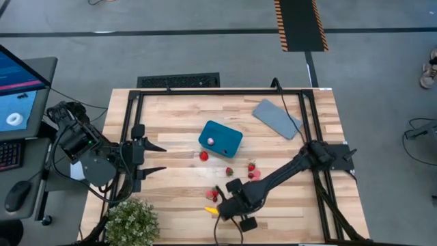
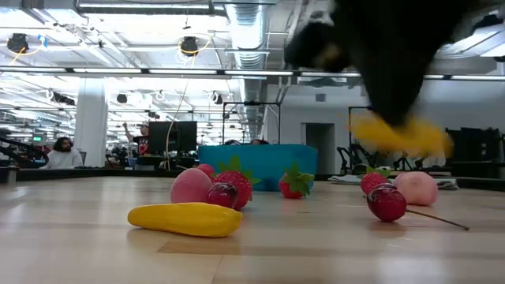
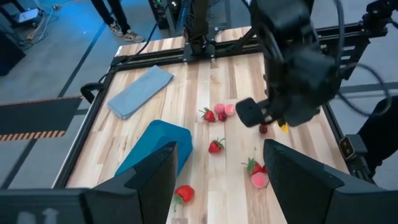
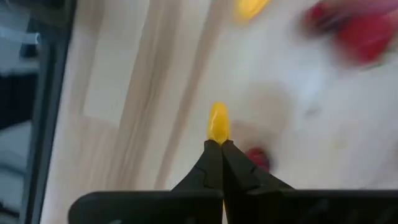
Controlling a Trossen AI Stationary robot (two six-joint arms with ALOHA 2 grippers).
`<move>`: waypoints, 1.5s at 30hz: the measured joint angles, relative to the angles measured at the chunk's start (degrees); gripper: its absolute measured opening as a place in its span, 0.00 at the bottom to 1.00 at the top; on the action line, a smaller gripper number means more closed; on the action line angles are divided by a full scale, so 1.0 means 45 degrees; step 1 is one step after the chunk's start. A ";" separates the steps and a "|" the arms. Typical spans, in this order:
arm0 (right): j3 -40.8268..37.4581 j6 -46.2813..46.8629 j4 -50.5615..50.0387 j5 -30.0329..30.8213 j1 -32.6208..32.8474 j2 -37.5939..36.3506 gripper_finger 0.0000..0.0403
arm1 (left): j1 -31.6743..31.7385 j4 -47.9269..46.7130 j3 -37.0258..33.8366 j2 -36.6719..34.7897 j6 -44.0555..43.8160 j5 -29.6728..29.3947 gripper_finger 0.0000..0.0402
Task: Pick and placing Produce into tupperware
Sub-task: Put the yellow corn into the blue bin
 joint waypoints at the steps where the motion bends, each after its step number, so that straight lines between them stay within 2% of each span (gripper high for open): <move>1: 0.0058 0.0101 0.0074 0.0195 -0.0103 -0.0214 0.03 | 0.0003 -0.0001 0.0000 0.0000 0.0000 -0.0006 0.57; 12: 0.0065 0.0653 0.0962 0.2751 -0.1082 -0.3165 0.04 | 0.0002 -0.0550 0.0000 0.0000 -0.0007 -0.0392 0.57; 20: 0.0065 0.0094 0.1391 0.4170 -0.1800 -0.5110 0.02 | 0.0005 -0.0572 0.0005 0.0005 0.0005 -0.0414 0.57; 26: 0.0055 -0.0486 0.2142 0.4336 -0.2633 -0.6211 0.05 | 0.0000 -0.0626 0.0005 0.0005 0.0132 -0.0422 0.57; 31: 0.0078 -0.1367 0.3483 0.4420 -0.3167 -0.6682 0.02 | 0.0000 -0.0750 0.0005 0.0005 0.0155 -0.0428 0.57; 38: 0.0041 -0.1785 0.3322 0.4035 -0.4406 -0.7050 0.06 | 0.0000 -0.0793 0.0005 0.0004 0.0155 -0.0418 0.57; 45: 0.0065 -0.1951 0.3712 0.2062 -0.6232 -0.6880 0.02 | 0.0001 -0.0812 0.0005 0.0005 0.0155 -0.0390 0.57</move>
